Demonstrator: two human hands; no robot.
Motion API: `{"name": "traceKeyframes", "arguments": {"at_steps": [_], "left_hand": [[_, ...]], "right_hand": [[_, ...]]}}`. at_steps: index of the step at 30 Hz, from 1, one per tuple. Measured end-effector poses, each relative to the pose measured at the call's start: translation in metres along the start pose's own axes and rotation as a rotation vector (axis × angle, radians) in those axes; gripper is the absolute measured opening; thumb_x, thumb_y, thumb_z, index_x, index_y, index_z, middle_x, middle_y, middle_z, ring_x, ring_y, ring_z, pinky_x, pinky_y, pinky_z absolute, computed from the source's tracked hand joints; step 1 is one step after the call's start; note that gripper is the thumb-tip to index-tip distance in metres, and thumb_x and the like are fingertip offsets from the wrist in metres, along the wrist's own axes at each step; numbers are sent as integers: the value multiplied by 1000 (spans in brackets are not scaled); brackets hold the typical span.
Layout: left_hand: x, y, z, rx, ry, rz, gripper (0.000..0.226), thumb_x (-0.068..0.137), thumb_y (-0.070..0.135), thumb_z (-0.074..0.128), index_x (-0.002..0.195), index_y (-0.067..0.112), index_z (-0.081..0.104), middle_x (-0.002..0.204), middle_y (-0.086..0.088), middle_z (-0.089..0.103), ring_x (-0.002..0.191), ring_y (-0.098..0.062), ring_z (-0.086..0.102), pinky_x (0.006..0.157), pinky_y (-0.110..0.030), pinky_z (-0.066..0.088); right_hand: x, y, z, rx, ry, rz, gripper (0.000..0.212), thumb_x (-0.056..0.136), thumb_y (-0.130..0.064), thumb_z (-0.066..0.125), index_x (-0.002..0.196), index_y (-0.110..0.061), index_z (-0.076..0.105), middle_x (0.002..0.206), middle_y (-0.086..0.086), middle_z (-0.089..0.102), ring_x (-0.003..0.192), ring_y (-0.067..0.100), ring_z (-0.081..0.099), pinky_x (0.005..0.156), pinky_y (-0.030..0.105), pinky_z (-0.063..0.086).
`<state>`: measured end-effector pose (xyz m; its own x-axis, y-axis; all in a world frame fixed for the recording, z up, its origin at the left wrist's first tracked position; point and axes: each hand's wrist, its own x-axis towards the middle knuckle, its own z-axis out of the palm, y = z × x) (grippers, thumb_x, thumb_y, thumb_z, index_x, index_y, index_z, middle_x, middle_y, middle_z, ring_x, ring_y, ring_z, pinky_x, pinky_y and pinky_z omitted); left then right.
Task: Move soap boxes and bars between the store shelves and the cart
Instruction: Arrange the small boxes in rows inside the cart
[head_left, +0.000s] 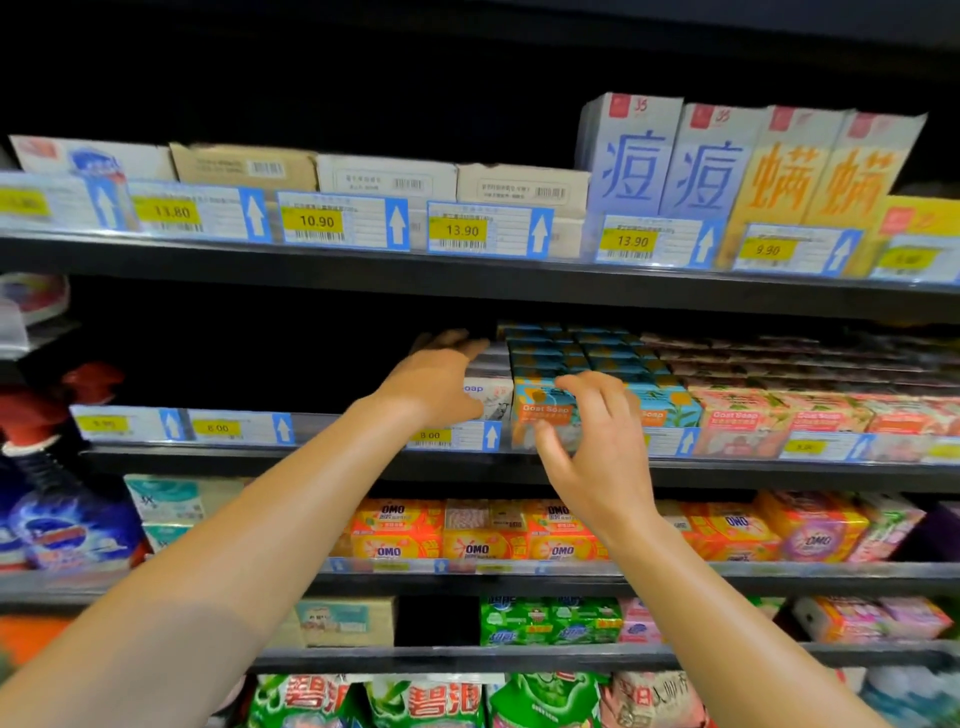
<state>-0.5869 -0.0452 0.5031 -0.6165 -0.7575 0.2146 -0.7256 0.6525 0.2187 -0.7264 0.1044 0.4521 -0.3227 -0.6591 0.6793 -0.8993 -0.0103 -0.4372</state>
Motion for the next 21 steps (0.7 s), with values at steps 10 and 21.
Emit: {"name": "traceKeyframes", "arguments": {"at_steps": [10,21], "left_hand": [[23,-14,6,110,-169,50,93,85,57,64,157,30,12,165,1,5,149,-28,12,119,-38,21],[73,-32,19,152,-130,-74,92,82,52,69,155,29,18,161,-5,19,146,-34,21,115,-54,27]], "right_hand": [[10,-9,1,-72,3,-71,38,88,-24,65,125,-17,61,130,0,54,121,16,43,102,37,42],[1,-9,-6,-66,39,-85,36,87,-23,68,122,-19,60,125,-5,53,115,13,44,98,34,43]]}}
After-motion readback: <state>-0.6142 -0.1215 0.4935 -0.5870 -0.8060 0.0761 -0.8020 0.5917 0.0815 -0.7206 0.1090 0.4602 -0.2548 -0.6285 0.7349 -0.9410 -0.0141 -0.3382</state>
